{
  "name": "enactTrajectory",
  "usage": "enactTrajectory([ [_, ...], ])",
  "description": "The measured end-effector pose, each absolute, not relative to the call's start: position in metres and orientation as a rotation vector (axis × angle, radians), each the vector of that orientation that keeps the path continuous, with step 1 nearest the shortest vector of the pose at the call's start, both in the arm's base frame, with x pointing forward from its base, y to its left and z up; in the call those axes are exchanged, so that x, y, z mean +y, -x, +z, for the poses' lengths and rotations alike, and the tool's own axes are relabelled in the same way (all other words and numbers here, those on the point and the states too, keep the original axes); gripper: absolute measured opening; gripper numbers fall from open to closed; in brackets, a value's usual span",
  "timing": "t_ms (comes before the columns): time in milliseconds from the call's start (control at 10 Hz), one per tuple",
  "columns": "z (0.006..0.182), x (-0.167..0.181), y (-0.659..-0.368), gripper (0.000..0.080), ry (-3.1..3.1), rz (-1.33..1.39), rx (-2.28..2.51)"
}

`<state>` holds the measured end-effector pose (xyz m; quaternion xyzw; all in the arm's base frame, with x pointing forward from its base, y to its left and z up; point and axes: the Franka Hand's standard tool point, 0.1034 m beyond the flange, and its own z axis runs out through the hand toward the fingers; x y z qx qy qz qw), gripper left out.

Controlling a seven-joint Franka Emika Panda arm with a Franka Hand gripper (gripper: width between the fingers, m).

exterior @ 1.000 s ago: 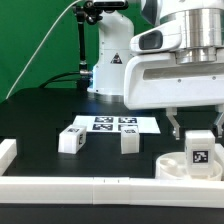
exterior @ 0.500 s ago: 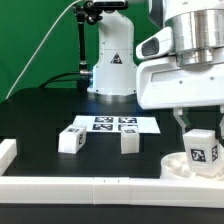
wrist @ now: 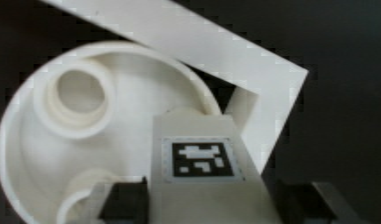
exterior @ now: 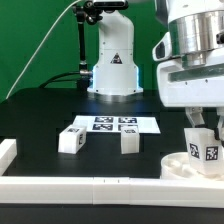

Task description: Assemble stool

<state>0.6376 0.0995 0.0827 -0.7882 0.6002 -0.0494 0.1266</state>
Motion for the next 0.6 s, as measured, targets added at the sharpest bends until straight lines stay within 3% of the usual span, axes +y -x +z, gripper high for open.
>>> enactTrajectory([
  [300, 0.0829, 0.0998, -0.6376, 0.034, 2.153, -0.101, 1.88],
  [400, 0.0828, 0.1003, -0.6374, 0.0409, 2.159, -0.101, 1.873],
  [500, 0.0829, 0.0999, -0.6375, 0.0605, 2.173, -0.105, 1.857],
  [600, 0.0869, 0.0968, -0.6376, 0.0605, 2.247, -0.114, 1.771],
])
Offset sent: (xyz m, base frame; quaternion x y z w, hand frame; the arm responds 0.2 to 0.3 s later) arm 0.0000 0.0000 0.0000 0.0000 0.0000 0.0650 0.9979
